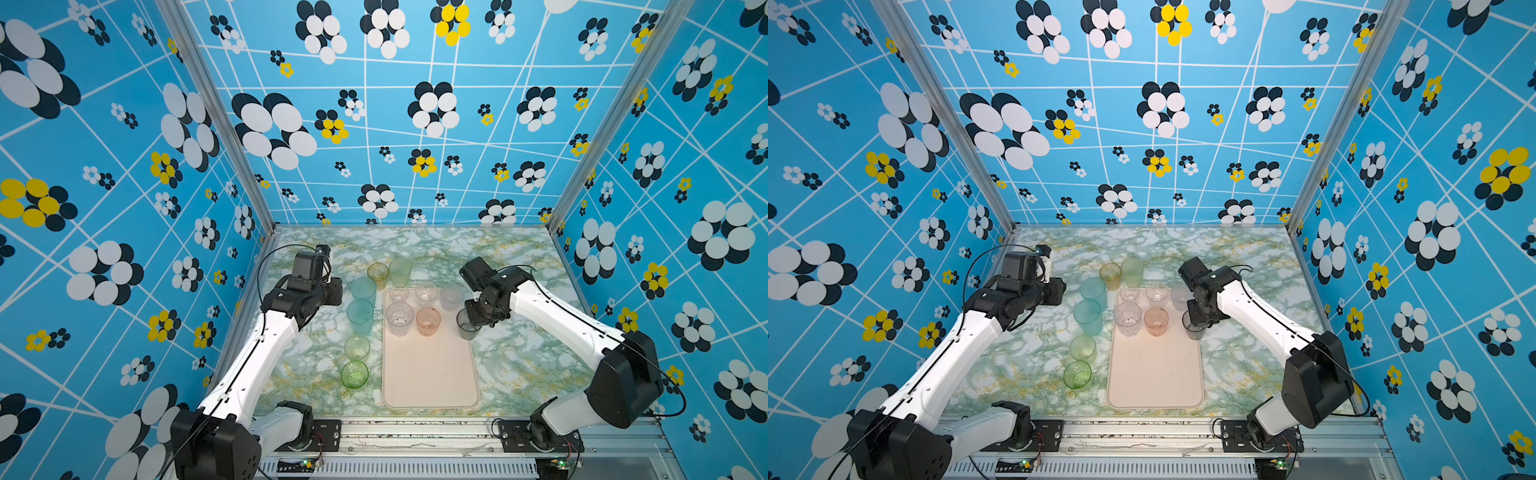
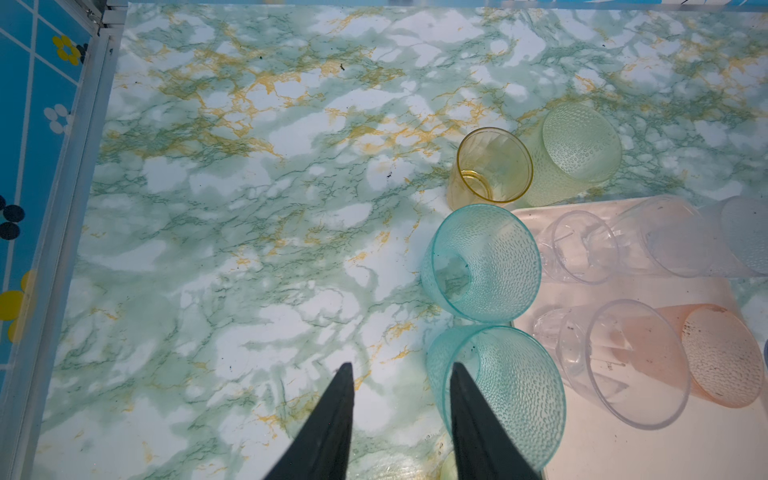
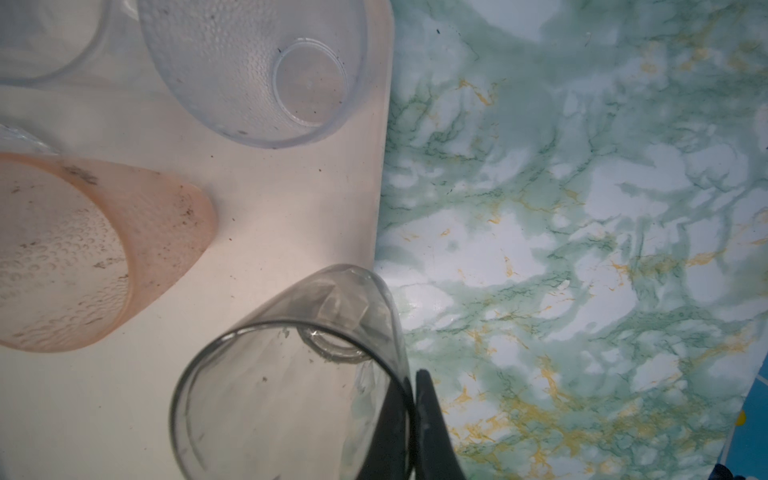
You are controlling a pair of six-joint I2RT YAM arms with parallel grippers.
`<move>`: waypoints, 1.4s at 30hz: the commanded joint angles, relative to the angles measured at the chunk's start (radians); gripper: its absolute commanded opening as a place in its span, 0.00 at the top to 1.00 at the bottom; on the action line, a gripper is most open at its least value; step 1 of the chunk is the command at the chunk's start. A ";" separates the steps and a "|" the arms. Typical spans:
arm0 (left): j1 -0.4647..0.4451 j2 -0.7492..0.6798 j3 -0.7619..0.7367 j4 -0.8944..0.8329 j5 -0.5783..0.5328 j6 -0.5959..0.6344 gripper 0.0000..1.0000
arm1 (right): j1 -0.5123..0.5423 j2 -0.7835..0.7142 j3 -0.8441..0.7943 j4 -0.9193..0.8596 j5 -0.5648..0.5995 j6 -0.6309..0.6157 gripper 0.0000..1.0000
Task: Place the glasses into the tray
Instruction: 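Lift the grey smoky tumbler with the right gripper and carry it over the tray, then lower the grey tumbler onto the tray and open the right gripper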
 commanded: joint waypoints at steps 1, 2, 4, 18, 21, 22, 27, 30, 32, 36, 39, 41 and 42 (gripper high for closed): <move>0.010 -0.024 0.006 -0.028 0.010 -0.003 0.60 | 0.009 0.013 -0.009 0.038 -0.009 0.026 0.96; 0.009 -0.024 0.006 -0.030 0.009 -0.002 0.60 | 0.009 0.018 -0.011 0.044 -0.009 0.028 0.96; 0.009 -0.024 0.006 -0.033 0.007 -0.001 0.60 | 0.008 0.027 -0.019 0.061 -0.012 0.032 0.96; 0.009 -0.009 0.015 -0.033 0.010 0.005 0.60 | 0.009 0.078 -0.047 0.135 -0.021 0.052 0.95; 0.009 -0.006 0.017 -0.034 0.011 0.006 0.60 | 0.008 0.088 -0.049 0.155 -0.028 0.057 0.95; 0.009 -0.004 0.018 -0.034 0.011 0.005 0.60 | 0.008 0.092 -0.050 0.160 -0.031 0.059 0.95; 0.010 -0.002 0.020 -0.036 0.009 0.008 0.60 | 0.009 0.109 -0.053 0.176 -0.034 0.063 0.95; 0.009 -0.004 0.019 -0.039 0.008 0.008 0.60 | 0.008 0.117 -0.059 0.182 -0.037 0.064 0.95; 0.009 -0.005 0.019 -0.039 0.007 0.008 0.60 | 0.008 0.122 -0.063 0.183 -0.041 0.066 0.95; 0.010 -0.007 0.017 -0.040 0.006 0.008 0.59 | 0.009 0.125 -0.070 0.185 -0.040 0.066 0.95; 0.009 -0.007 0.017 -0.040 0.007 0.008 0.59 | 0.009 0.125 -0.071 0.188 -0.040 0.067 0.94; 0.009 -0.007 0.016 -0.040 0.006 0.008 0.59 | 0.009 0.128 -0.071 0.190 -0.042 0.067 0.93; 0.009 -0.007 0.017 -0.040 0.007 0.008 0.59 | 0.008 0.129 -0.070 0.190 -0.042 0.067 0.93</move>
